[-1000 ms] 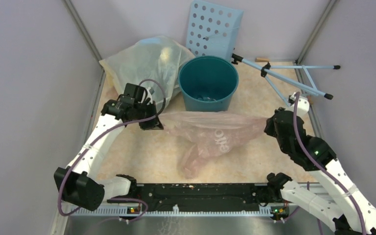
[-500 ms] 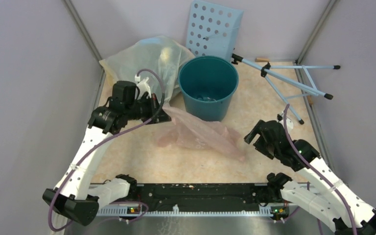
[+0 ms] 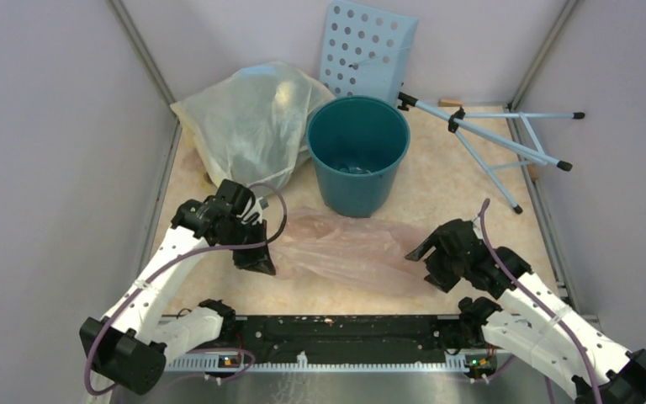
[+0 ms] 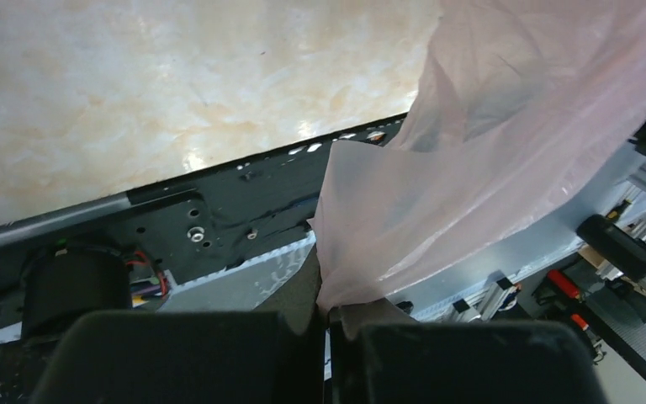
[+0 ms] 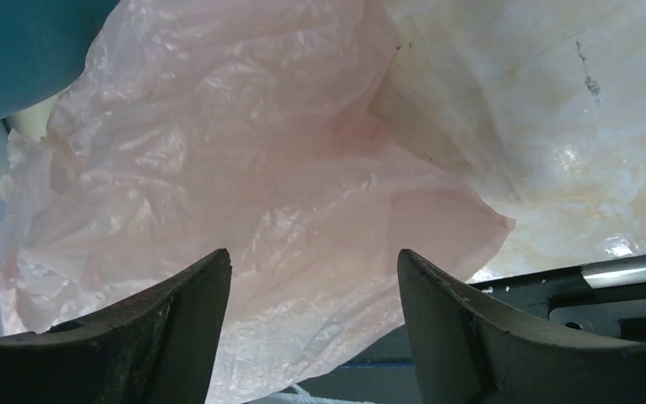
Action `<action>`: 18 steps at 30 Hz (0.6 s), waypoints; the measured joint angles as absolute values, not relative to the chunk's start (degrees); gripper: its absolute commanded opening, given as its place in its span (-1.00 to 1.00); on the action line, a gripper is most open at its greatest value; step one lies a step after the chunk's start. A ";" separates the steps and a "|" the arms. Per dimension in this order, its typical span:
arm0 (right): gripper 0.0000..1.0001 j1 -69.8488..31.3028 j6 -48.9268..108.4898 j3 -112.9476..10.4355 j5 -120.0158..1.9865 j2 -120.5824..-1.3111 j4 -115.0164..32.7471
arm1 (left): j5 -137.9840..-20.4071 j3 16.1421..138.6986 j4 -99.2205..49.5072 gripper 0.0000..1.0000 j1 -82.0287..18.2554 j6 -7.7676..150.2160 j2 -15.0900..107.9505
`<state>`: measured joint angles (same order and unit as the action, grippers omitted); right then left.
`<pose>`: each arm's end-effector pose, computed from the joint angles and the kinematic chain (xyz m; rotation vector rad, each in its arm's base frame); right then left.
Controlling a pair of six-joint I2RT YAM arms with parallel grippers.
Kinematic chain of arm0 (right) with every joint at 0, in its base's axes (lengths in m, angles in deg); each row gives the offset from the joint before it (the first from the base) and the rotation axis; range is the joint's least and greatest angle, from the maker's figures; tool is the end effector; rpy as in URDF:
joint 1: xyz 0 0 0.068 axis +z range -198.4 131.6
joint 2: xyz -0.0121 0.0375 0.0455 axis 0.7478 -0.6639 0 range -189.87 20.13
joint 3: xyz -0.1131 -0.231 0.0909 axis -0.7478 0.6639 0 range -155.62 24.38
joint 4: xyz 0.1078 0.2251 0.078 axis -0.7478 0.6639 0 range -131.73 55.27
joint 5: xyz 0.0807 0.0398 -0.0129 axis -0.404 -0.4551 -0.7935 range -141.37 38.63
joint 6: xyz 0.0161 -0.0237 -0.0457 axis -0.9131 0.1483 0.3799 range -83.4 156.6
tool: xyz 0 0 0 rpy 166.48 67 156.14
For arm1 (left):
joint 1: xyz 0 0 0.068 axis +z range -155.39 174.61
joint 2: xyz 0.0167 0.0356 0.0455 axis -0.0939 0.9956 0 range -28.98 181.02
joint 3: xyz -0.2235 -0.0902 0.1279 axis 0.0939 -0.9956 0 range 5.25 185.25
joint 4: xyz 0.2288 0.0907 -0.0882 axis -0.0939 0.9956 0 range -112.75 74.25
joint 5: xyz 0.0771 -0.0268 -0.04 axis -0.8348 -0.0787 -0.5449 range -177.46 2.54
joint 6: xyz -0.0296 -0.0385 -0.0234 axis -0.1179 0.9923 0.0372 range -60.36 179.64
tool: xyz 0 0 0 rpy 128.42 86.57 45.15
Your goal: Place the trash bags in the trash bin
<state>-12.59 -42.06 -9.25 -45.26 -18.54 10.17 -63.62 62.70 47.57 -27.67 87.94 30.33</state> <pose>0.1018 0.0689 0.2250 1.0186 2.4800 0.5914 0.1468 -0.0757 0.2911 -0.0571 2.9451 -0.7589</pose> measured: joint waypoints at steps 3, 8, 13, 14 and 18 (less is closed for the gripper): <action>0.50 -12.59 -43.48 -8.46 -45.35 -18.30 9.91 | -64.91 60.08 48.25 -1.00 -27.74 87.59 29.92; 0.56 -12.59 -45.12 -8.53 -45.31 -24.07 11.04 | -64.30 52.10 46.41 -1.00 -28.24 88.03 27.93; 0.44 -12.59 -45.14 -8.51 -45.46 -29.54 10.52 | -63.91 47.05 44.75 -0.94 -29.22 88.48 27.69; 0.43 -12.59 -45.16 -8.48 -45.44 -29.75 9.78 | -63.88 46.88 44.32 -0.91 -29.51 88.55 27.67; 0.46 -12.59 -45.16 -8.29 -45.22 -32.03 6.63 | -63.16 46.90 42.94 -0.67 -29.81 88.75 27.64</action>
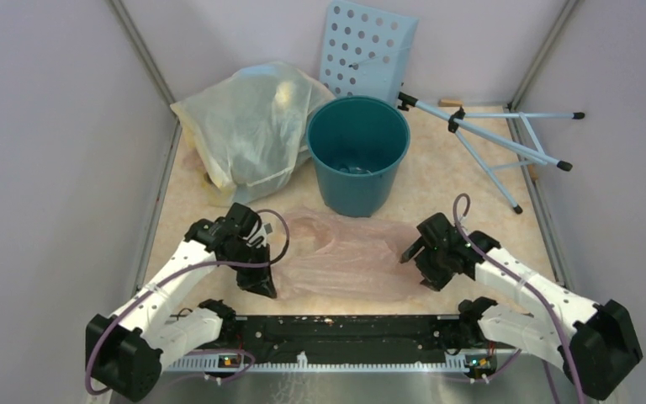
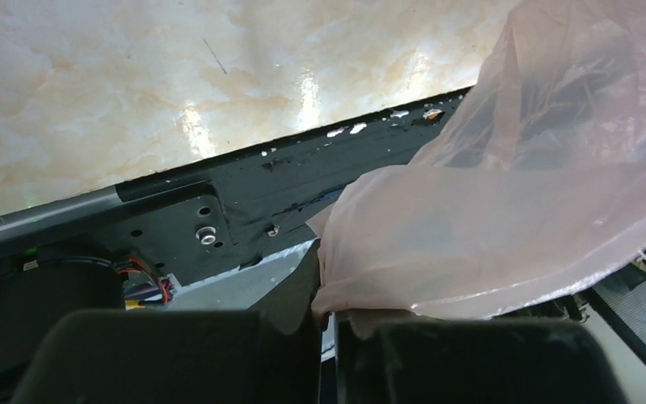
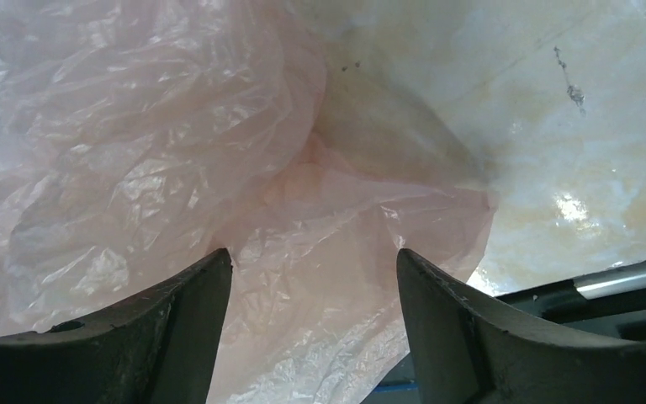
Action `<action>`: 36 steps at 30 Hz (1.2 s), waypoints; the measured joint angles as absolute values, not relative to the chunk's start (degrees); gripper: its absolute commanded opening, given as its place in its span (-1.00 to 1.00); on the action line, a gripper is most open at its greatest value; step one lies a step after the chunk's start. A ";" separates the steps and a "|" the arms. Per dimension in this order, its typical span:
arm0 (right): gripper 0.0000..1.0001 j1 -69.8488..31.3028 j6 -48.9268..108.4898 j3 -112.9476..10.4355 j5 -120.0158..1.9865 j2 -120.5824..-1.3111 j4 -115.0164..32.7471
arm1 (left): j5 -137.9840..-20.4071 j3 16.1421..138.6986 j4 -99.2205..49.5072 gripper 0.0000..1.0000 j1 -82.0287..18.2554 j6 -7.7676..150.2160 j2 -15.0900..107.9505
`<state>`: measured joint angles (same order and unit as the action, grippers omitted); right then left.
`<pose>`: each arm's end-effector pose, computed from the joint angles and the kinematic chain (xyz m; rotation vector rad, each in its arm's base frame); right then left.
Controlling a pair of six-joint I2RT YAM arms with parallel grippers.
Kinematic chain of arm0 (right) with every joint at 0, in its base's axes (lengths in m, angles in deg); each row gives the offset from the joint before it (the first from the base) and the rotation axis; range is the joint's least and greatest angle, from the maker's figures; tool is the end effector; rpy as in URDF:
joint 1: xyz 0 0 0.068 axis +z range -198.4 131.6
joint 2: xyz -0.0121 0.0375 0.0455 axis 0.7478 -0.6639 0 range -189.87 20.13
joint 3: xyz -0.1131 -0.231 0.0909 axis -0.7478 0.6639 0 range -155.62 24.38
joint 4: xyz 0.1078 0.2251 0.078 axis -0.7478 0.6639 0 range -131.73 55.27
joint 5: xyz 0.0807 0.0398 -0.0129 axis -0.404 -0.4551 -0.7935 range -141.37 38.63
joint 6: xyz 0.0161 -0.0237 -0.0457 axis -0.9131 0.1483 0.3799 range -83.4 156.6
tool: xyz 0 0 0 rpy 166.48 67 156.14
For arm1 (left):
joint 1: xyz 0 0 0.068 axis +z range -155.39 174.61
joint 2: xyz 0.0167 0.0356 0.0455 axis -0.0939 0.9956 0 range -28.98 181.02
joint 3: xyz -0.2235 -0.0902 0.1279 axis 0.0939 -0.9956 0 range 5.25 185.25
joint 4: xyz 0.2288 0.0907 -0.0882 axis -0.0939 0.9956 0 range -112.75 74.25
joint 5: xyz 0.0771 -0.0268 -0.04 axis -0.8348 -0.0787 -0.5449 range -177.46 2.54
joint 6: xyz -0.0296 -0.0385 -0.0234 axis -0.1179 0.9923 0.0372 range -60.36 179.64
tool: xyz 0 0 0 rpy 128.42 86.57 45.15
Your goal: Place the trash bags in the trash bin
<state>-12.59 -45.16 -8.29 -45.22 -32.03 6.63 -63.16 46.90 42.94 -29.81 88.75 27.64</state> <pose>0.1240 0.0849 0.1955 1.1295 2.5886 0.3940 0.1251 -0.0729 0.2236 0.0702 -3.0160 0.6906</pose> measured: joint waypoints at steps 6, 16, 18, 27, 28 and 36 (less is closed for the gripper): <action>0.51 -12.59 -42.89 -8.33 -44.35 -42.30 4.25 | -63.88 51.53 42.96 0.54 -29.81 88.83 26.05; 0.64 -12.81 -27.30 -12.18 -37.42 -48.40 1.08 | -77.00 72.78 44.86 0.97 -29.86 89.27 26.66; 0.64 -12.85 -21.99 -13.93 -36.17 -48.38 -0.28 | -76.95 72.84 42.35 0.97 -29.86 88.40 26.88; 0.59 -14.60 -11.87 -16.94 -35.01 -40.46 -0.96 | -74.59 63.75 23.88 0.96 -29.86 89.14 32.08; 0.56 -15.01 -12.24 -16.94 -35.12 -39.07 -0.30 | -74.48 63.05 22.15 0.97 -29.86 89.12 32.76; 0.47 -15.56 -20.44 -12.72 -41.46 -28.01 2.21 | -72.87 62.00 11.51 0.96 -29.86 82.80 41.83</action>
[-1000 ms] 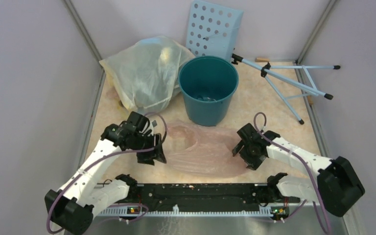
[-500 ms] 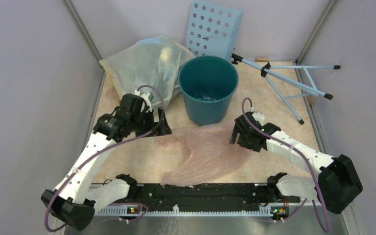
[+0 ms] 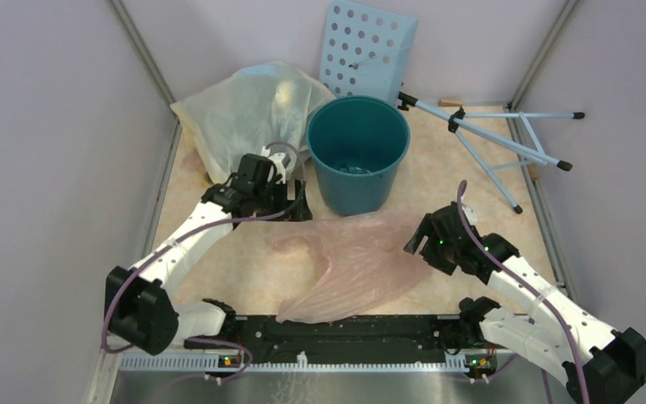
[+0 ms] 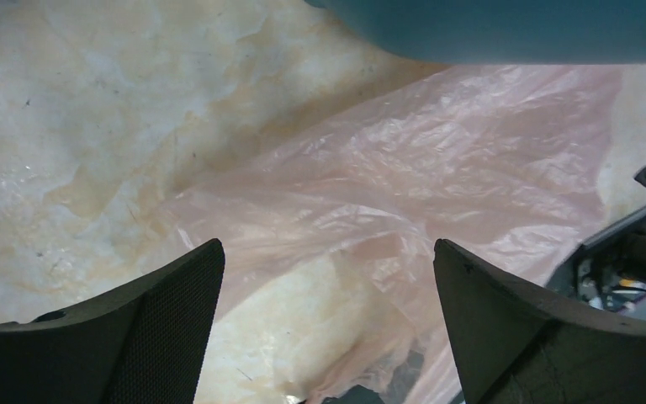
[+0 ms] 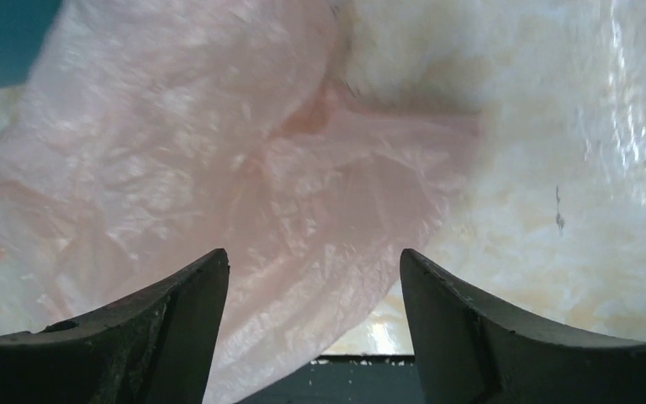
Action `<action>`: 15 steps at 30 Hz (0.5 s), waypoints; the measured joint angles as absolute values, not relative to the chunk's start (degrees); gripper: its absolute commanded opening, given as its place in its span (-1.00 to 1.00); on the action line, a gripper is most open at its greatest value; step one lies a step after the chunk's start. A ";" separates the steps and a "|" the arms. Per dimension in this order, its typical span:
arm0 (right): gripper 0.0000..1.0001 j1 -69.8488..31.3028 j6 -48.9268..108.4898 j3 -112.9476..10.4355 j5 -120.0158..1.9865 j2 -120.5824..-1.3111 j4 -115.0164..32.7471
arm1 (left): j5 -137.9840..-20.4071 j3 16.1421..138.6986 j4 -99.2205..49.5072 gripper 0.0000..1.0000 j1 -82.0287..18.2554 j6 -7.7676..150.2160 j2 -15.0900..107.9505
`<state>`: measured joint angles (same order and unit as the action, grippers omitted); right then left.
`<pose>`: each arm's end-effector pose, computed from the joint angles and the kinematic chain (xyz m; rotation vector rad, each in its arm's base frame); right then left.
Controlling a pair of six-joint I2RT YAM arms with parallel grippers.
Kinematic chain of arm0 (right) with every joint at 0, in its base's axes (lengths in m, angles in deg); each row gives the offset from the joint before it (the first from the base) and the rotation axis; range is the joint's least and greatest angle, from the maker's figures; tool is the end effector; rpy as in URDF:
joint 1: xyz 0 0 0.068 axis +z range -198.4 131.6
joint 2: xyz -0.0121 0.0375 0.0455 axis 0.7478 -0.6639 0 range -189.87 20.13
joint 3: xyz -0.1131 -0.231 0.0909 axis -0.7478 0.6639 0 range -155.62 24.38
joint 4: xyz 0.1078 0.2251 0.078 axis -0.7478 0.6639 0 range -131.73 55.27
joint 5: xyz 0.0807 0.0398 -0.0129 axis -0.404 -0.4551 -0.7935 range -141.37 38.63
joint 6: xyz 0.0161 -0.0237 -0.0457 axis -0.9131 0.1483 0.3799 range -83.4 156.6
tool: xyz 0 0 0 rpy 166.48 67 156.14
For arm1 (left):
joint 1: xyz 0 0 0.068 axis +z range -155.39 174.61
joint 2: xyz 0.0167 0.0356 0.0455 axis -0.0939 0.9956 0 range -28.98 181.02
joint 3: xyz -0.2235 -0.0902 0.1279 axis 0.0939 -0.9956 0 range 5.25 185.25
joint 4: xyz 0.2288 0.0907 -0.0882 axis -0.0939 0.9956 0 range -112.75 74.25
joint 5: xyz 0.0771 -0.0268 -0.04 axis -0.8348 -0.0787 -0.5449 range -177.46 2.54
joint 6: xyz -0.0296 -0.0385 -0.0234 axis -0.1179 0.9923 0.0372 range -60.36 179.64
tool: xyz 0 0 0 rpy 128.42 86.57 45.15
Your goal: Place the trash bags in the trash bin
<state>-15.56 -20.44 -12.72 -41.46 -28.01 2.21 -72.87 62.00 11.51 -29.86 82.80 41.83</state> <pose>0.1363 0.0808 0.2328 0.6049 2.4885 0.4132 0.2306 -0.1148 0.2805 0.1500 2.4904 -0.6747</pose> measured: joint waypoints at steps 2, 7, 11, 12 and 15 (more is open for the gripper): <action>0.45 -15.56 -23.08 -9.99 -43.45 -26.78 2.50 | -73.54 62.53 11.51 0.97 -29.86 80.53 44.67; 0.42 -15.58 -28.29 -5.18 -46.14 -26.93 3.48 | -74.51 63.69 12.16 0.95 -29.86 77.47 50.94; 0.37 -15.58 -30.56 -3.94 -46.49 -28.38 2.72 | -73.96 63.69 12.84 0.91 -29.86 77.21 55.45; 0.35 -15.58 -31.04 -3.48 -46.49 -29.25 2.15 | -73.61 63.62 12.95 0.91 -29.86 77.23 56.34; 0.29 -15.56 -31.61 -2.58 -46.29 -31.98 0.75 | -73.13 63.03 13.02 0.89 -29.86 77.27 57.15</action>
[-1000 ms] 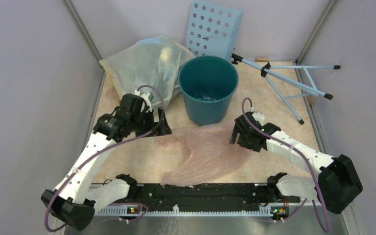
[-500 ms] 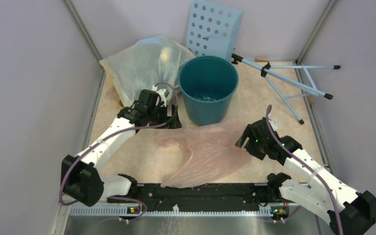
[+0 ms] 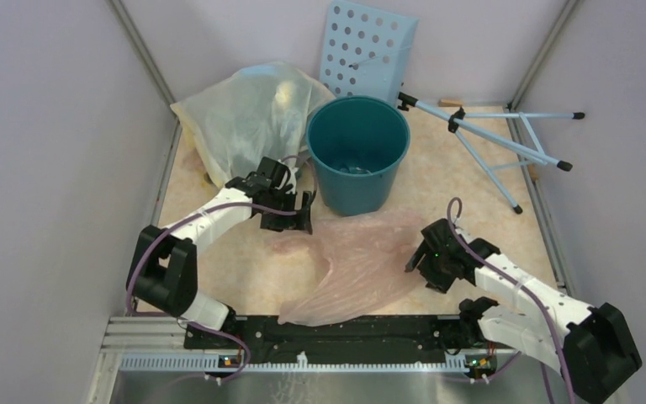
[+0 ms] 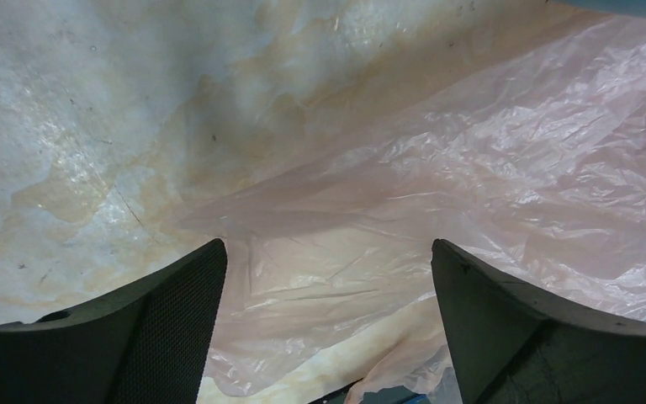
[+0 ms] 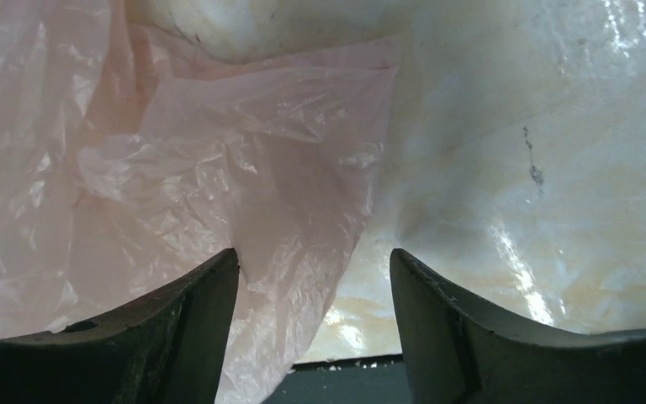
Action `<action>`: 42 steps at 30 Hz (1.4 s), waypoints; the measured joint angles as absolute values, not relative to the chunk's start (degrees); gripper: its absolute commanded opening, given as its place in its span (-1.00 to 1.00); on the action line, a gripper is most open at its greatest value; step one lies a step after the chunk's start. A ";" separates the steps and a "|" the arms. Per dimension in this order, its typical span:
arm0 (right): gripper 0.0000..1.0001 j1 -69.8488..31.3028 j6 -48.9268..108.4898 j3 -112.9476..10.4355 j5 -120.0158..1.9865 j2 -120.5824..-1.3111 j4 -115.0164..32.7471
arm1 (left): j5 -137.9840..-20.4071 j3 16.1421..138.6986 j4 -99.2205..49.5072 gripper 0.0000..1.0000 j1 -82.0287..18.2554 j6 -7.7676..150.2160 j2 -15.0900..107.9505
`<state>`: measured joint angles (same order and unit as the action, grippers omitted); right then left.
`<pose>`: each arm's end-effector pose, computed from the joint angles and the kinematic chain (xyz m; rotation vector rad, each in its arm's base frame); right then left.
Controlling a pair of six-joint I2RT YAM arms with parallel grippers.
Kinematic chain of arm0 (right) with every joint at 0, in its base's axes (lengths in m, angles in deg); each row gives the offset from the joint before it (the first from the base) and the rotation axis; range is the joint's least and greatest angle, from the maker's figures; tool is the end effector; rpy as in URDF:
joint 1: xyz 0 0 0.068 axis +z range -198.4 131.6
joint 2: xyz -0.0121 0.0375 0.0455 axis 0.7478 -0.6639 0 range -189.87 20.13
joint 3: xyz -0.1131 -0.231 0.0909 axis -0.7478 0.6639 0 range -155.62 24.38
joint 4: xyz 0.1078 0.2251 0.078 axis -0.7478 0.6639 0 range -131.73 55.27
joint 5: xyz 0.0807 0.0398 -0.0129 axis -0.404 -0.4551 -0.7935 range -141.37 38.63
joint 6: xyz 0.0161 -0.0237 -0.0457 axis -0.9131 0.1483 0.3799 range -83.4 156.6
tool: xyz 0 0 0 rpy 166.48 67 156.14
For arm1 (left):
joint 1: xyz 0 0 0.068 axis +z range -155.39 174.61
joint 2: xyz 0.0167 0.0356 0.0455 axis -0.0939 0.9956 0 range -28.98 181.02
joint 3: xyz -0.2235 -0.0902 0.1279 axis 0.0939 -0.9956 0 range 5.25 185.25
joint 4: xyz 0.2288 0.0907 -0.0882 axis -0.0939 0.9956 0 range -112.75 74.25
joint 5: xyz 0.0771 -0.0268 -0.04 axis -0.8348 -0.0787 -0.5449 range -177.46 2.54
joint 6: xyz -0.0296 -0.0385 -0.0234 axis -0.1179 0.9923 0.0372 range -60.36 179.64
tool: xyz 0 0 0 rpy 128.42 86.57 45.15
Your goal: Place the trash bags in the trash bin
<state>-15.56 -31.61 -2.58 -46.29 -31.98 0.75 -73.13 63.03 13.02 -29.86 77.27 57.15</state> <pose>0.1250 0.0770 0.1708 0.8754 2.6651 0.3489 0.2635 -0.1296 0.2158 0.2441 2.7474 -0.5508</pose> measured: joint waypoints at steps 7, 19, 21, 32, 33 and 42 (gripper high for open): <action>-0.46 -15.60 -32.09 -1.36 -45.16 -35.50 -4.06 | -73.41 59.10 13.15 0.24 -29.68 77.40 57.17; -1.00 -16.35 -31.28 -3.52 -38.88 -29.86 -0.69 | -76.43 56.19 16.43 -0.90 -29.05 79.00 58.92; -1.00 -16.35 -30.93 -4.64 -37.81 -28.90 0.31 | -75.64 56.19 16.97 -0.82 -29.03 78.61 57.65; -1.00 -16.39 -29.66 -5.77 -35.12 -28.36 3.74 | -71.69 59.18 24.29 0.45 -29.03 74.17 48.43; -1.00 -16.39 -29.40 -5.80 -35.12 -28.42 3.74 | -71.86 59.36 24.62 0.51 -29.03 73.80 47.53; -1.00 -16.41 -26.36 -6.17 -36.85 -28.81 2.87 | -71.45 67.88 20.88 0.97 -29.03 68.11 50.20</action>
